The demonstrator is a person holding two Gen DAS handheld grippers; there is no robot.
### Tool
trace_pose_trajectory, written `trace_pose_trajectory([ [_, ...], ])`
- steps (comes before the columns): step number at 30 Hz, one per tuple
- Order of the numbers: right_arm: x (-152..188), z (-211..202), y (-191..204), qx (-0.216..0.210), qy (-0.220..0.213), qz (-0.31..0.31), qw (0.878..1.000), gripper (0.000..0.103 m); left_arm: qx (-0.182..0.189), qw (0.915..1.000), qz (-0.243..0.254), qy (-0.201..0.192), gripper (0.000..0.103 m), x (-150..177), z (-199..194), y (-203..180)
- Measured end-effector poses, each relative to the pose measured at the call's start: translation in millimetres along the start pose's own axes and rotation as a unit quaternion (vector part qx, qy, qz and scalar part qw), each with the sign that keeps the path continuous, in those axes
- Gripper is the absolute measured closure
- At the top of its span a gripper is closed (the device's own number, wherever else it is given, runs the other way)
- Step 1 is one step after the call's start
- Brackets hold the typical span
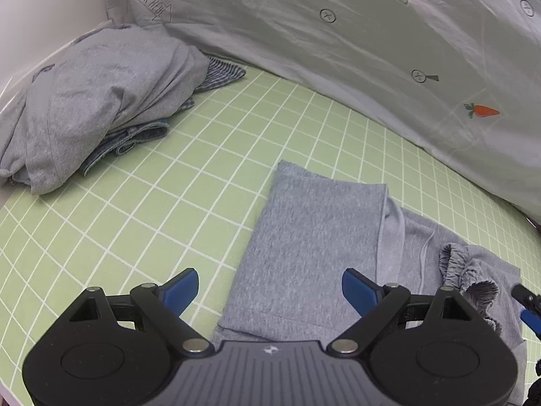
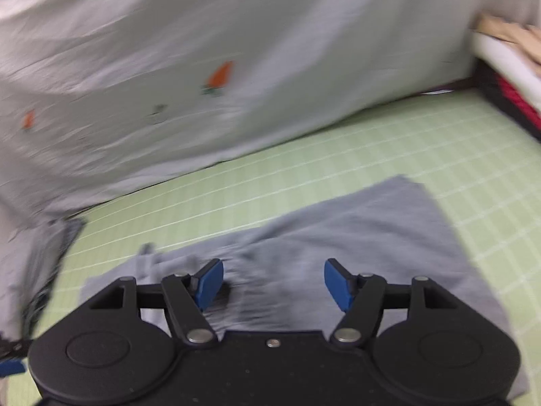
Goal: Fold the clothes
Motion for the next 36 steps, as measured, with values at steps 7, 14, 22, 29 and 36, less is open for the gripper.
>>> trace_pose_trajectory([
  [7, 23.1, 23.6, -13.4, 0.068, 0.049, -0.012, 0.996, 0.029, -0.013, 0.9997, 0.005, 0.022, 0.011, 2.2, 8.8, 4.4],
  [14, 66.5, 29.0, 48.1, 0.012, 0.106, -0.090, 0.990, 0.017, -0.028, 0.9972, 0.018, 0.066, 0.011, 8.5, 28.1, 10.4],
  [22, 48.9, 3.0, 35.4, 0.068, 0.082, -0.090, 0.990, 0.011, -0.014, 0.9950, 0.033, 0.094, 0.011, -3.7, 61.1, 11.2],
  [29, 44.8, 1.9, 11.4, 0.124, 0.090, -0.067, 0.986, 0.010, 0.000, 0.9948, 0.034, 0.097, 0.020, -9.0, 78.1, 11.1],
  [36, 42.0, 7.2, 7.5, 0.127, 0.097, -0.065, 0.985, 0.010, 0.041, 0.9939, 0.022, 0.099, 0.087, -11.1, 81.9, 8.2],
])
Point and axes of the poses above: each gripper's, at about its wrist camera, not at the fingertips, and z roughly the way its jaws point, y to its left, x to its underside, the point moved 5 cm from there along z, roughly the way its jaws point, and after that the axes turned 3 degrees about z, right-handed, at the moved point
